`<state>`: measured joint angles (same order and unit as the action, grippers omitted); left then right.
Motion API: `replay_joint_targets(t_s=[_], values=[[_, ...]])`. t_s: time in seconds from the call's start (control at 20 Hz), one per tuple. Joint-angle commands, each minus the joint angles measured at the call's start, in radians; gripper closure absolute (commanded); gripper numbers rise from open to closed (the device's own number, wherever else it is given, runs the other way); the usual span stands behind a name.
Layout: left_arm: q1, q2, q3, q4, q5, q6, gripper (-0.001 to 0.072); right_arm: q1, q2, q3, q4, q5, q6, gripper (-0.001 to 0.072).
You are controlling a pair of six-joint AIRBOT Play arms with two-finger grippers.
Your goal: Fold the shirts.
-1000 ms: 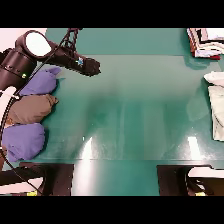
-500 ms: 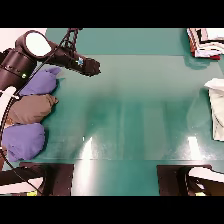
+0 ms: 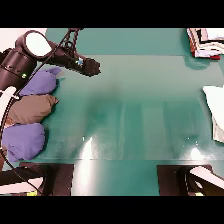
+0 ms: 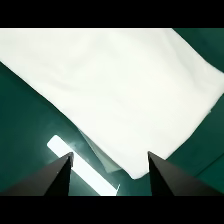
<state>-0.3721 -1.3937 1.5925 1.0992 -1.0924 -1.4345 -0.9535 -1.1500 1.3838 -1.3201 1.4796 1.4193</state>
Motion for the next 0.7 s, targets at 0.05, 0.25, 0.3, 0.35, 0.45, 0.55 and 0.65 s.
replay_joint_targets(t_s=[0.05, 0.25, 0.3, 0.35, 0.45, 0.55, 0.65], values=[[0.000, 0.000, 0.000, 0.000, 0.000, 0.003, 0.0684, -0.029, 0.040, -0.063, 0.112, -0.013, 0.013, 0.0156], [0.000, 0.000, 0.000, 0.000, 0.004, 0.003, 0.0683, 0.149, 0.036, 0.015, 0.307, -0.020, 0.013, 0.0157], [0.000, 0.001, 0.000, 0.001, 0.001, 0.003, 0.0683, 0.225, 0.036, 0.035, 0.309, -0.018, 0.013, 0.0157], [0.000, 0.001, 0.000, 0.000, -0.007, 0.002, 0.0683, 0.304, 0.035, 0.051, 0.307, -0.020, 0.013, 0.0157], [0.000, 0.001, 0.000, -0.001, -0.018, 0.002, 0.0683, 0.472, 0.035, 0.068, 0.306, -0.043, 0.012, 0.0157], [0.000, 0.001, 0.000, -0.001, 0.002, 0.002, 0.0683, 0.634, 0.035, 0.068, 0.302, -0.076, 0.012, 0.0158], [0.000, 0.001, 0.000, -0.001, 0.018, 0.002, 0.0683, 0.766, 0.035, 0.068, 0.297, -0.109, 0.012, 0.0169]])
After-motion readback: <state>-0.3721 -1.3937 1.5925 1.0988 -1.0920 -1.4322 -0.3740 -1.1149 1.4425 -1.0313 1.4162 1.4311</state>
